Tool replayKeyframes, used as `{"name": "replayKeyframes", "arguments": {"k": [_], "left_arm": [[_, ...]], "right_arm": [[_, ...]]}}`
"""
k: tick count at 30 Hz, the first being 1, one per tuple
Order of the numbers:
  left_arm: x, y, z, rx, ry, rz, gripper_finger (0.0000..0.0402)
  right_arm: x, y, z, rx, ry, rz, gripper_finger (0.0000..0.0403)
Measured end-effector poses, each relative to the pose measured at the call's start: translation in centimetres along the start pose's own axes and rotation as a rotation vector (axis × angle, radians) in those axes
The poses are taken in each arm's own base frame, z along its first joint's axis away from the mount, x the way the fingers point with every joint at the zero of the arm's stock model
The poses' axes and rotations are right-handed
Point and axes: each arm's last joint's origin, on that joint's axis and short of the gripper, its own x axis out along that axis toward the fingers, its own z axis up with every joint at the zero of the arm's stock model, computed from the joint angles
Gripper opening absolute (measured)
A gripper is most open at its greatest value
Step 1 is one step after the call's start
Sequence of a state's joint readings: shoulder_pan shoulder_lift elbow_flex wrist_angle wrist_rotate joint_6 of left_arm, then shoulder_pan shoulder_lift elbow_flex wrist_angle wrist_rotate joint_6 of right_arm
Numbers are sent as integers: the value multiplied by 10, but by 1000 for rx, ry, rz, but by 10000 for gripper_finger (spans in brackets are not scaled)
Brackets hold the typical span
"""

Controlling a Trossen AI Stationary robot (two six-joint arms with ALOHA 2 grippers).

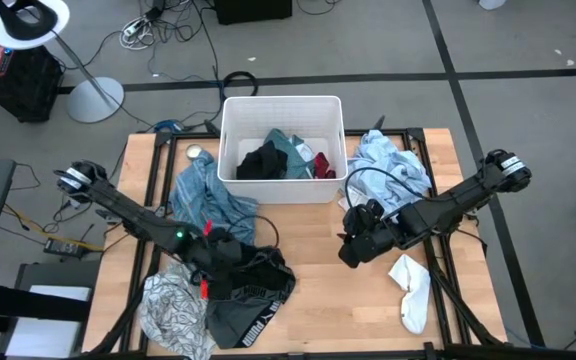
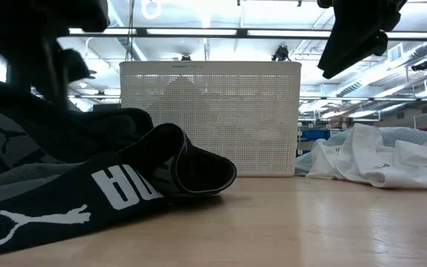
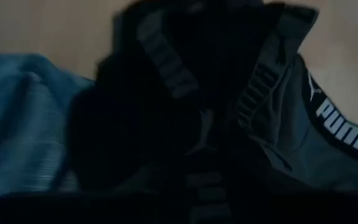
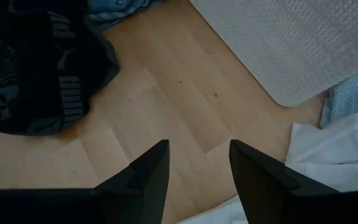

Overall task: Sort clothes
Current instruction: Put the black boxers into the laundry bin

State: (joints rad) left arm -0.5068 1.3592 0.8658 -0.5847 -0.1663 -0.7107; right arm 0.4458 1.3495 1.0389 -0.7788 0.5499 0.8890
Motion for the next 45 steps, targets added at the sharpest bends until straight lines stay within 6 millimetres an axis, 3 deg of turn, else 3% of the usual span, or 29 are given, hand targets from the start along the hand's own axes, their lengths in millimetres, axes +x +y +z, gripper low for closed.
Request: {"name": "replayKeyframes", "arguments": {"k": [7, 20, 30, 35, 40, 45], "left_arm": [[15, -5, 0, -6, 51, -39, 119], [15, -8, 1, -31, 50, -90, 119], [14, 6, -12, -44, 152, 100, 119], [14, 6, -13, -51, 167, 100, 119], [14, 8, -15, -55, 184, 116, 119], [21, 11, -20, -58, 167, 111, 118]], "right_arm": [[-2, 3, -2, -6, -6, 17, 165], [-12, 13, -13, -21, -59, 31, 162], [-15, 16, -16, -14, -70, 39, 161], [-15, 16, -16, -9, -71, 38, 161], [-12, 16, -19, 32, -85, 29, 160], [5, 15, -36, 59, -97, 57, 160]]}}
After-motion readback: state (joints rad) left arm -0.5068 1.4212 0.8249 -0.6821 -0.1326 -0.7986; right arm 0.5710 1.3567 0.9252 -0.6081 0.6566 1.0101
